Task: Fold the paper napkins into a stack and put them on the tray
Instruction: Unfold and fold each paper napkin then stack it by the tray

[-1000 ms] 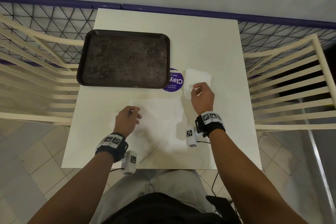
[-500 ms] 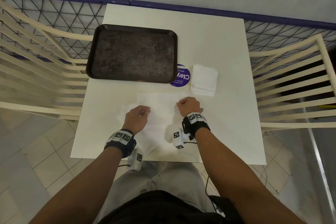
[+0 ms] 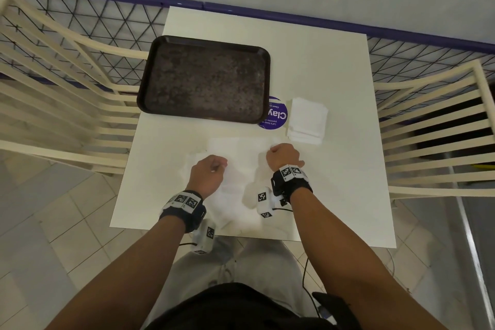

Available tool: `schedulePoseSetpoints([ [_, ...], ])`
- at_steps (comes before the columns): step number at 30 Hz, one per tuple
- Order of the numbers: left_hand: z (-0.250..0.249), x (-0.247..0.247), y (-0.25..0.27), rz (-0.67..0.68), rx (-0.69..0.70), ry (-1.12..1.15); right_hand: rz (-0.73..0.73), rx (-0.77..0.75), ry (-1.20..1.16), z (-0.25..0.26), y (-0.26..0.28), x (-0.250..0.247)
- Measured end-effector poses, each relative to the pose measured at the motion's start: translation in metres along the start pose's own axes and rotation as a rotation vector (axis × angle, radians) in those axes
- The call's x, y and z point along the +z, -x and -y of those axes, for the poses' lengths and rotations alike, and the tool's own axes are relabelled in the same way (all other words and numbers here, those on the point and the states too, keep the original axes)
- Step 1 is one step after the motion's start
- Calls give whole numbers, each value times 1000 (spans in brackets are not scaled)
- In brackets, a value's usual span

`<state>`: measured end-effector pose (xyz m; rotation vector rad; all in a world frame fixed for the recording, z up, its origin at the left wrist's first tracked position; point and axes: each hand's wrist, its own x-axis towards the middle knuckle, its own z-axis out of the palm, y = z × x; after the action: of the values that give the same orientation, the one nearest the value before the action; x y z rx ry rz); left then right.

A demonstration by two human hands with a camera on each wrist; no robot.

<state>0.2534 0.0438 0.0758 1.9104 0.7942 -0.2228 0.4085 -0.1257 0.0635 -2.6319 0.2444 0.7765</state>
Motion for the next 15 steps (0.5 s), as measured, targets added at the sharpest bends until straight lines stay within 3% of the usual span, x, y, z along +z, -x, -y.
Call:
schedulePoseSetpoints([
  [2,-4,1,2,-11,-49,82,18,-45,-194,2,6,-5],
  [4,-9,5,3,76,-126,207,60,-43,-501,3,14,-8],
  [8,-20,16,-3,259,-340,572,342,114,-1067,1,37,-5],
  [12,-22,18,-9,177,-382,965,542,124,-1199,-6,52,3],
  [15,-21,12,-10,89,-391,1106,634,148,-1245,-17,56,11],
])
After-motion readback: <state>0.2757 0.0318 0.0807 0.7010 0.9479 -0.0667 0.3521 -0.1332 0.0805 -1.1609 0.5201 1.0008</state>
